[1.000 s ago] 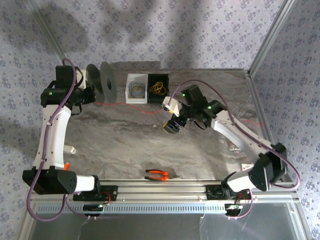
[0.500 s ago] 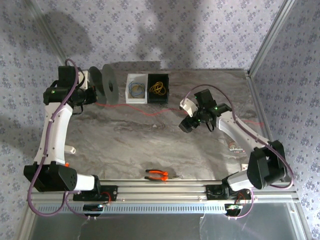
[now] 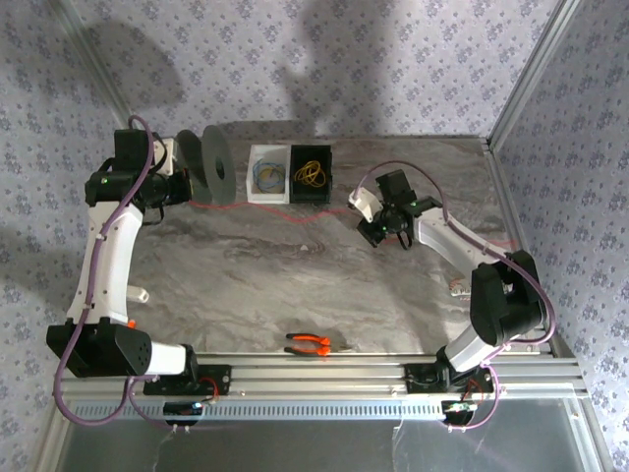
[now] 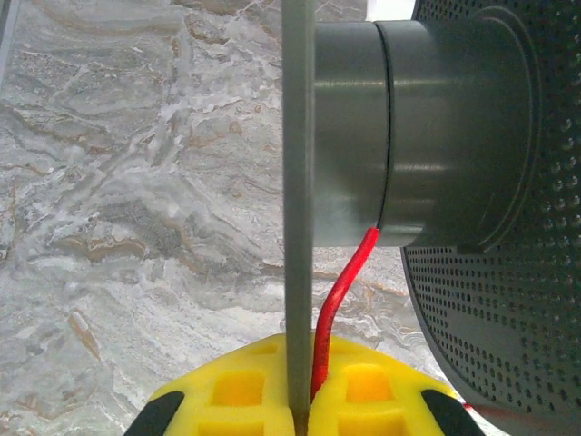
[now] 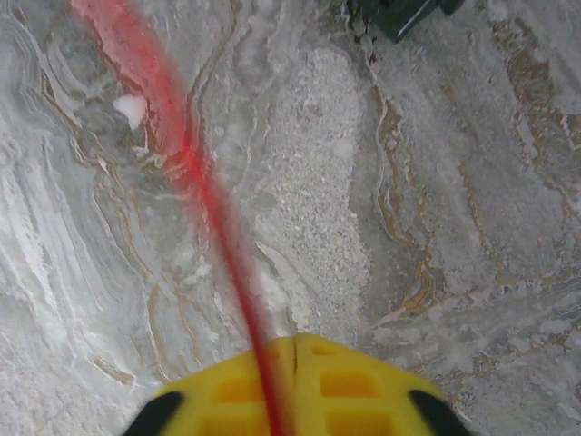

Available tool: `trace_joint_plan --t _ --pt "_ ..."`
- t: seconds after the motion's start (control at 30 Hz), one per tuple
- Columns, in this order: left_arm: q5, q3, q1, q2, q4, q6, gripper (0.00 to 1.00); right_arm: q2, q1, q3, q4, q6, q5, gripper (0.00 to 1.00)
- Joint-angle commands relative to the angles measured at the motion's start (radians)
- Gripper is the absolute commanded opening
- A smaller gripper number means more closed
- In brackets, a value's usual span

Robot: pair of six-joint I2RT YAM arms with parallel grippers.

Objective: Wrap the cables

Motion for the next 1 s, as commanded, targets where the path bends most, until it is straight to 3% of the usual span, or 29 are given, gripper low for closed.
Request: trace_joint_plan --t 0.0,0.47,0.8,0.97 --pt "0.013 0.021 0.009 -0.040 0.090 -0.004 0.00 -0.023 0.018 0.093 -0.033 -0.020 -0.032 0.00" --pt "0.024 -0.003 0.000 -0.044 0.137 -0.021 0.00 -0.013 0.219 0.339 -0.206 -0.098 0.071 0.00" --pt "0.185 0.070 0.059 -0.106 0.132 -0.055 0.00 0.283 0.241 0.504 -0.296 -0.073 0.100 0.00" --pt "0.308 0.063 0.103 -0.140 0.135 -0.075 0.00 0.407 0.206 0.621 -0.347 -0.029 0.146 0.00"
